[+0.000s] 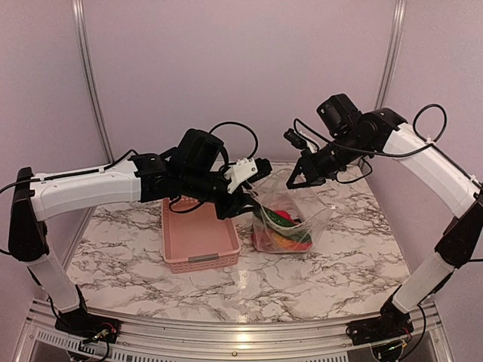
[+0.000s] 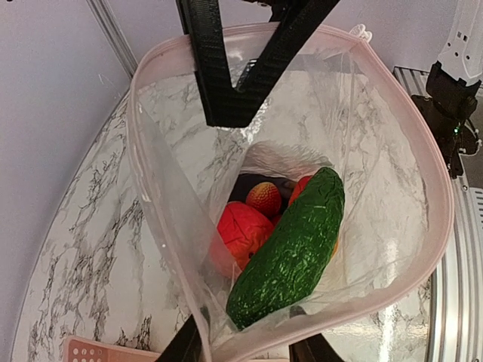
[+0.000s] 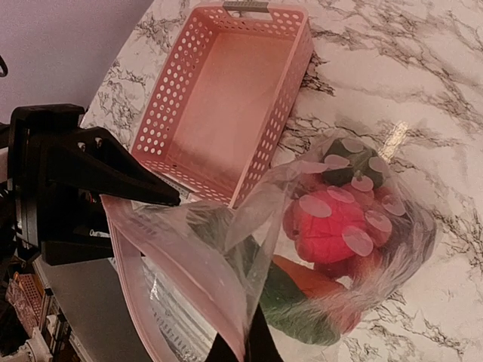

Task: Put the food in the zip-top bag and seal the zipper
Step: Pass from the right arm to the left, then pass from the left arm to the right

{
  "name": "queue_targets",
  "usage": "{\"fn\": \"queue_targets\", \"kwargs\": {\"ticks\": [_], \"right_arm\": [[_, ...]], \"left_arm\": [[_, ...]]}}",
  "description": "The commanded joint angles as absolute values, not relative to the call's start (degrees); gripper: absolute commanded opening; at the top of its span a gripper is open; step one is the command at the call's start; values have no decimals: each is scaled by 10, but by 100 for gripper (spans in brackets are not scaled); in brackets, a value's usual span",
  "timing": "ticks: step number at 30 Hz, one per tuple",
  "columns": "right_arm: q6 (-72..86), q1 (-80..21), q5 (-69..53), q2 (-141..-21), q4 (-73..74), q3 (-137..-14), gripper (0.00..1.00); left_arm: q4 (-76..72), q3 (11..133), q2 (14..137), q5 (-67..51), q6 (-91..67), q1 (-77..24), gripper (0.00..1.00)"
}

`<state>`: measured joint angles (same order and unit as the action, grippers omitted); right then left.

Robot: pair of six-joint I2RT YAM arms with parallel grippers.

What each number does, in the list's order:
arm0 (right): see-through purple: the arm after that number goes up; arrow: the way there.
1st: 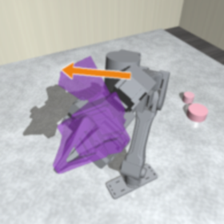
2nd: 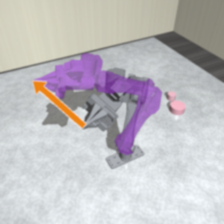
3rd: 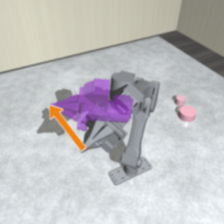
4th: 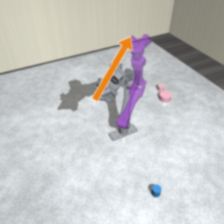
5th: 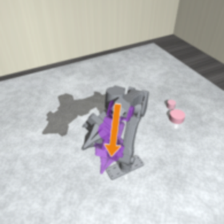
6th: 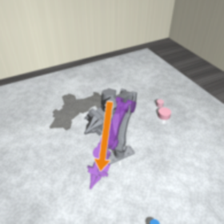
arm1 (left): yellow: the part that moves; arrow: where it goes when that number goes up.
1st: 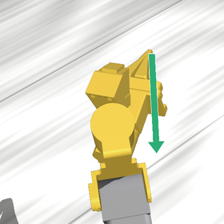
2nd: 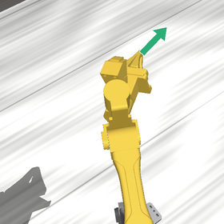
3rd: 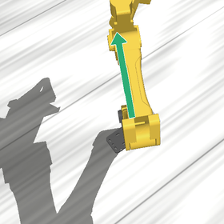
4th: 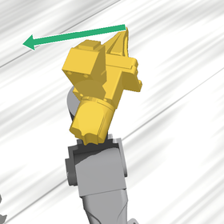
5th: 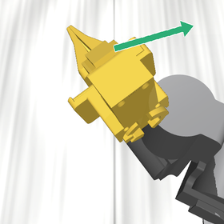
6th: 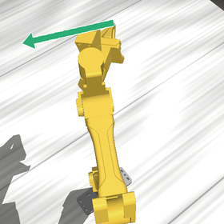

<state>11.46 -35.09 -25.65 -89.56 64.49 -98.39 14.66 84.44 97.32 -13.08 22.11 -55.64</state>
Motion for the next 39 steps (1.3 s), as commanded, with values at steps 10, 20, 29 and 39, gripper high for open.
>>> {"fn": "queue_targets", "kwargs": {"ticks": [10, 20, 29, 39], "right_arm": [[106, -344, -233, -916, 664, -1074, 7], [111, -266, -257, -834, 577, -994, 34], [121, -268, -320, -695, 421, -775, 33], [74, -387, -273, -631, 337, -622, 52]], "left_arm": [[110, 851, 979, -101, 206, -547, 8], [80, 830, 964, -141, 94, -464, 2], [61, 799, 947, -149, 18, -419, 0], [54, 809, 969, -160, -86, -418, 0]]}}
